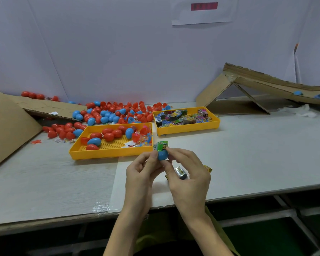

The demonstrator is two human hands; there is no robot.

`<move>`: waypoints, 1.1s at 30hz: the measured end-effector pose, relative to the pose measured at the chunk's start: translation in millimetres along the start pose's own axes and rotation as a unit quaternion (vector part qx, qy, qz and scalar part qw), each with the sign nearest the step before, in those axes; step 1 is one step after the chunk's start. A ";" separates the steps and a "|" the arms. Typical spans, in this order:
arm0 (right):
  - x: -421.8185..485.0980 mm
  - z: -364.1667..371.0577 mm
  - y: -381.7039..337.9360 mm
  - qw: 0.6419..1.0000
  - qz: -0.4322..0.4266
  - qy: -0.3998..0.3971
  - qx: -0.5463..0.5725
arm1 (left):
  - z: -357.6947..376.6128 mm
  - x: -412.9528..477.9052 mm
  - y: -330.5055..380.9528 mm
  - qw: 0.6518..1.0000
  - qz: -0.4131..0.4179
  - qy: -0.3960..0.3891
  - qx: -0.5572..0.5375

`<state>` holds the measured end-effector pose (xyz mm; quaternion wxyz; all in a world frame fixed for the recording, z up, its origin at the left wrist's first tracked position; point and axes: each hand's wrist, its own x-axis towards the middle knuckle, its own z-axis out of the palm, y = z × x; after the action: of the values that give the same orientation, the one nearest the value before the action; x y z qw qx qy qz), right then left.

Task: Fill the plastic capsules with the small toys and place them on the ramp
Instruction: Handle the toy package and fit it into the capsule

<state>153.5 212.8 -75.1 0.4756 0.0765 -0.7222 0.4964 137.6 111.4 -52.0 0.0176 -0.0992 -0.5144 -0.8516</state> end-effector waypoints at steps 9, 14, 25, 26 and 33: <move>0.2 -1.7 1.2 1.000 0.007 0.000 0.020 | -6.3 2.7 0.2 0.997 -0.046 -0.033 -0.050; -1.2 -1.8 3.8 1.000 0.001 0.008 0.027 | -7.8 3.8 -0.3 0.996 -0.057 -0.040 -0.062; 1.7 -0.2 0.6 0.999 -0.019 -0.039 0.020 | -5.1 3.2 -3.2 0.999 -0.020 -0.005 -0.030; 1.5 -0.2 0.7 0.999 -0.016 -0.042 0.023 | -5.5 3.3 -3.9 0.999 -0.017 -0.003 -0.026; -1.2 0.4 5.3 0.998 -0.003 -0.019 0.060 | -5.4 4.6 -5.7 0.999 -0.009 0.002 -0.039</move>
<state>150.8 214.7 -79.4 0.4576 0.1162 -0.6998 0.5361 131.5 109.6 -58.5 0.0071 -0.0930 -0.4816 -0.8714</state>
